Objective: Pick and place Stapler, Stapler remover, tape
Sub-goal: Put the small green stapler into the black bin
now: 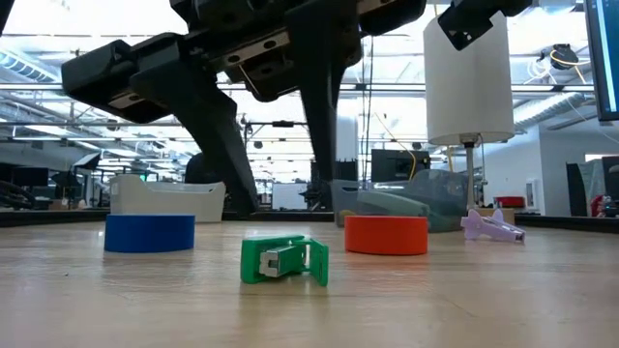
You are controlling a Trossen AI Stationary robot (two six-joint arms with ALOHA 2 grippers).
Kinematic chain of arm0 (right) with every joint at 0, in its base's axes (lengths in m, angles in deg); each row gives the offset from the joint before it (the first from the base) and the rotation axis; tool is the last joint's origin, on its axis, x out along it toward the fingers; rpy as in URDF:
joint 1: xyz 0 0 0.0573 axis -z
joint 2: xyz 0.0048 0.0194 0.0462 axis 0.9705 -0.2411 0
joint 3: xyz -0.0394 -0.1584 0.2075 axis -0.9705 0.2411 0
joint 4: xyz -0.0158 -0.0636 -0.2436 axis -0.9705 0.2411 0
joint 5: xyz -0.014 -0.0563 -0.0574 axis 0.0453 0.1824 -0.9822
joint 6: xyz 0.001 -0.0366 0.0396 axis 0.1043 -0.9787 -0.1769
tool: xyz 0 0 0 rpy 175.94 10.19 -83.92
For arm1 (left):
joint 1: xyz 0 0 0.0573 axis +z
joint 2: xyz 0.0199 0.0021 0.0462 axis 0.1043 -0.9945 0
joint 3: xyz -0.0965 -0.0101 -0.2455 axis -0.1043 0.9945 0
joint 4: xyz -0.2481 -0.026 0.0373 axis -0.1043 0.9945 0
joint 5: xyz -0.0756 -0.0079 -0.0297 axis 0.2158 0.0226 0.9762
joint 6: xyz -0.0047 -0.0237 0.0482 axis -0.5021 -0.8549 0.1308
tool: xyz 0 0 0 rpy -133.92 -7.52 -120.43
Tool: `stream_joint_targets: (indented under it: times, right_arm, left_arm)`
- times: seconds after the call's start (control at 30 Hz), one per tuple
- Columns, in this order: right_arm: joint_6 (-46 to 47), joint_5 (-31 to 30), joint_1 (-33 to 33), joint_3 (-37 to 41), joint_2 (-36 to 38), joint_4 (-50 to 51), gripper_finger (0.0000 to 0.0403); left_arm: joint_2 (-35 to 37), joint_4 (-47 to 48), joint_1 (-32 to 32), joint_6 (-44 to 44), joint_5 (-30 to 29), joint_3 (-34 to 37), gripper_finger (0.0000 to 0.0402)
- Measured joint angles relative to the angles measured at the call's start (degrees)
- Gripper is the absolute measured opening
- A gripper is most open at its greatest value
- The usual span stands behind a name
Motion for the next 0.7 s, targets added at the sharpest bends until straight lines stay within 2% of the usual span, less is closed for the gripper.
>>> stream_joint_targets:
  times: [0.17,0.33,0.7]
  right_arm:
    - [0.0,0.0,0.0,0.0,0.0,-0.1,0.0140]
    - [0.1,0.0,0.0,0.0,0.0,-1.4,0.0141]
    - [0.1,-0.1,0.0,0.0,0.0,-2.6,0.0141]
  left_arm:
    - [0.0,-0.3,0.0,0.1,-0.5,0.0,0.0237]
    - [-1.0,-2.8,0.4,3.2,-0.2,-0.1,0.0269]
    - [-4.1,-2.1,2.7,5.1,7.1,-0.2,0.0278]
